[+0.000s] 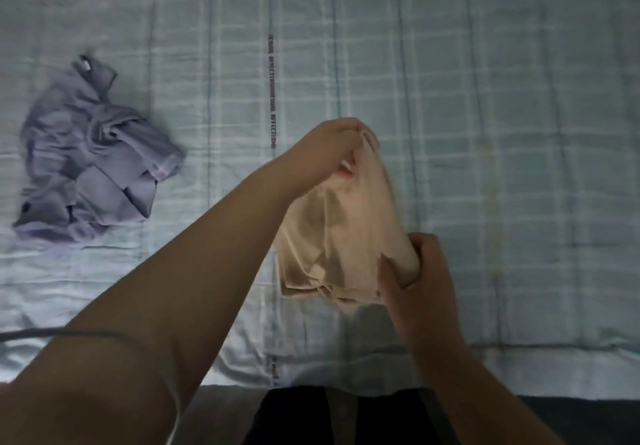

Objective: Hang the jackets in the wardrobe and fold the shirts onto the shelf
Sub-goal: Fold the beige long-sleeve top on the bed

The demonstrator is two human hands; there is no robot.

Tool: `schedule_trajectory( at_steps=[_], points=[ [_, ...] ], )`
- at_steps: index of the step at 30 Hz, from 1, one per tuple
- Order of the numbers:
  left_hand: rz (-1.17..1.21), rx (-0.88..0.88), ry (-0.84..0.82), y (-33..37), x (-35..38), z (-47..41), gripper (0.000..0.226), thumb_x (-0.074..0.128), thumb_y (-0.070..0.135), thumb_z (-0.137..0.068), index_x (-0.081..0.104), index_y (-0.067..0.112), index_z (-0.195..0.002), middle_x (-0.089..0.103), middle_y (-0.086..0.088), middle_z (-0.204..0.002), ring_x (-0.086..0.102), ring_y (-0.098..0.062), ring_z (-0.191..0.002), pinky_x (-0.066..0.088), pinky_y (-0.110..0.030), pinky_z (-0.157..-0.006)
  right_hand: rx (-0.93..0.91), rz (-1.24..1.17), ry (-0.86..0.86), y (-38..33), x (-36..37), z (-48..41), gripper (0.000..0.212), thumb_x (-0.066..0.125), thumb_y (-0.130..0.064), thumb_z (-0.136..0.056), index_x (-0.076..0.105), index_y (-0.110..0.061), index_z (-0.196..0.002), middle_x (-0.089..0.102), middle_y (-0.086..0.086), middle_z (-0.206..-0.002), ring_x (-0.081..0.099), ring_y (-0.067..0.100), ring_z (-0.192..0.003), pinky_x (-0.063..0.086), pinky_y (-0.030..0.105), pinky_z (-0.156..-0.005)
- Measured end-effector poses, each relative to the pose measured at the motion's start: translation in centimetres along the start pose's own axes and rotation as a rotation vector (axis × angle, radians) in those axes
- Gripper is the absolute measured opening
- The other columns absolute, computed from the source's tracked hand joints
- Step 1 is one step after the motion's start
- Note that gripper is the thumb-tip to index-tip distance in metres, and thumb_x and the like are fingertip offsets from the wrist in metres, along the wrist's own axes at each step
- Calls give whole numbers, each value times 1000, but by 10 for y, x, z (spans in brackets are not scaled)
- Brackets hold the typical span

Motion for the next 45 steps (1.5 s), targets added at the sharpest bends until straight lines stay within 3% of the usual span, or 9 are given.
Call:
schedule_trajectory(
  at_steps=[5,7,9,12,18,24,31,35,45],
  points=[
    [4,-7,72,-28,-79,40,32,57,47,-95,66,16,-91,65,2,-92,61,-8,-79,52,-29,-73,-211,107,-61,-63,64,32,33,72,-36,-78,46,-36,-99,51,-12,-94,54,8,-80,47,29,-68],
    [-46,17,135,-46,-105,53,26,71,40,-86,62,22,-101,65,5,-102,63,-11,-83,56,-33,-76,-328,213,-44,-81,88,42,32,68,-41,-77,50,-29,-100,49,-9,-96,55,18,-81,49,37,-69],
    [-32,-15,195,-70,-119,60,50,78,34,-78,55,25,-121,61,-1,-118,66,-20,-100,57,-40,-88,-410,366,-36,-86,111,49,35,72,-39,-74,54,-25,-101,52,-6,-97,56,24,-83,46,40,-71],
    [363,-200,216,-118,-112,73,82,83,34,-75,37,15,-141,61,-15,-125,68,-30,-107,56,-47,-93,-442,593,-87,-76,139,52,42,72,-39,-71,56,-26,-107,54,-4,-100,57,27,-91,42,40,-76],
    [422,-171,251,-165,-91,73,48,76,21,-79,63,2,-121,73,-14,-104,71,-30,-97,59,-40,-78,-440,630,-234,-62,156,56,56,62,-62,-73,54,-28,-117,55,-5,-115,55,22,-102,45,41,-83],
    [285,-108,300,-166,-82,51,30,71,19,-86,67,14,-115,74,-5,-108,70,-21,-102,54,-46,-96,-561,562,-109,-53,126,19,43,39,-34,-94,60,-14,-126,57,8,-134,51,31,-121,41,46,-98],
    [136,-211,346,-170,-68,35,30,65,31,-92,67,14,-116,72,-5,-108,69,-21,-99,55,-43,-94,-660,874,-401,-3,155,-11,82,46,-48,-91,14,-13,-158,6,8,-167,-2,26,-154,12,54,-122],
    [-204,-215,527,-171,-77,48,37,63,43,-92,63,14,-114,67,1,-102,62,-19,-95,47,-30,-81,-726,944,-348,4,147,5,88,52,-53,-88,17,-12,-158,10,13,-166,6,33,-153,13,60,-119],
    [-253,-288,591,-177,-73,50,39,63,40,-92,54,9,-114,57,5,-90,59,-21,-90,38,-27,-70,-826,854,-364,53,135,55,61,46,-30,-99,29,-10,-155,17,11,-164,9,38,-151,24,59,-116]
  ],
)
Point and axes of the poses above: each hand's wrist, its own z-axis away from the middle knuckle, its own x-axis out of the palm, y = z × x, the point moved 9 cm from there along -z, towards the middle knuckle
